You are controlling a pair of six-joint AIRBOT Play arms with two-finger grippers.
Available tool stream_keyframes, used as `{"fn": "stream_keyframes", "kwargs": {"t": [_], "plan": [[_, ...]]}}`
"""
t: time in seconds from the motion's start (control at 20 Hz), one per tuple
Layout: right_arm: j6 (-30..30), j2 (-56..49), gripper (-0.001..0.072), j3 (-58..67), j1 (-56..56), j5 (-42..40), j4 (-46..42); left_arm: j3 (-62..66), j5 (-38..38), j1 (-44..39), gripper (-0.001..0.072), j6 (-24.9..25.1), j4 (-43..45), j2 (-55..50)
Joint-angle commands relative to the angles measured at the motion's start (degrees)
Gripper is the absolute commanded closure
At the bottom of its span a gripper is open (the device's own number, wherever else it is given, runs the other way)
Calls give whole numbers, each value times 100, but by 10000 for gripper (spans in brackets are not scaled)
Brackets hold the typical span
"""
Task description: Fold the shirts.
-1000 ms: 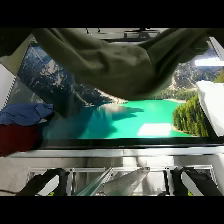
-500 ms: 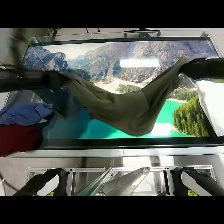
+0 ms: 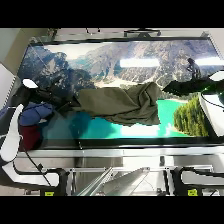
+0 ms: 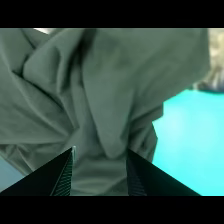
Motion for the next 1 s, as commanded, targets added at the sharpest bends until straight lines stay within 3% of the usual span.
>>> {"fn": "stream_keyframes", "kwargs": {"t": [0.0,0.25,0.5,0.7,0.8,0.85,0.9,0.95], "plan": [[39,63,348,-446,-509,667,-79,-258,-323,151,-4,258,-52,-289],[-2,192,341,-1781,-654,199,-310,-1196,669,-520,13,662,-669,-238],[-74,146,324,-2371,-407,-302,-249,-1014,1801,-1362,14,699,-807,-542],[-98,-103,325,-2439,140,-461,-155,-601,1797,-1626,46,625,-804,-815],[-164,-234,325,-2439,479,-507,13,-468,1633,-1631,353,627,-798,-835],[-236,-258,328,-2439,621,-522,105,-393,1517,-1628,402,629,-798,-835],[-328,-262,377,-2437,750,-522,273,-323,1394,-1617,478,627,-800,-833],[-433,-254,513,-2433,822,-511,452,-249,1246,-1615,612,632,-800,-833]]}}
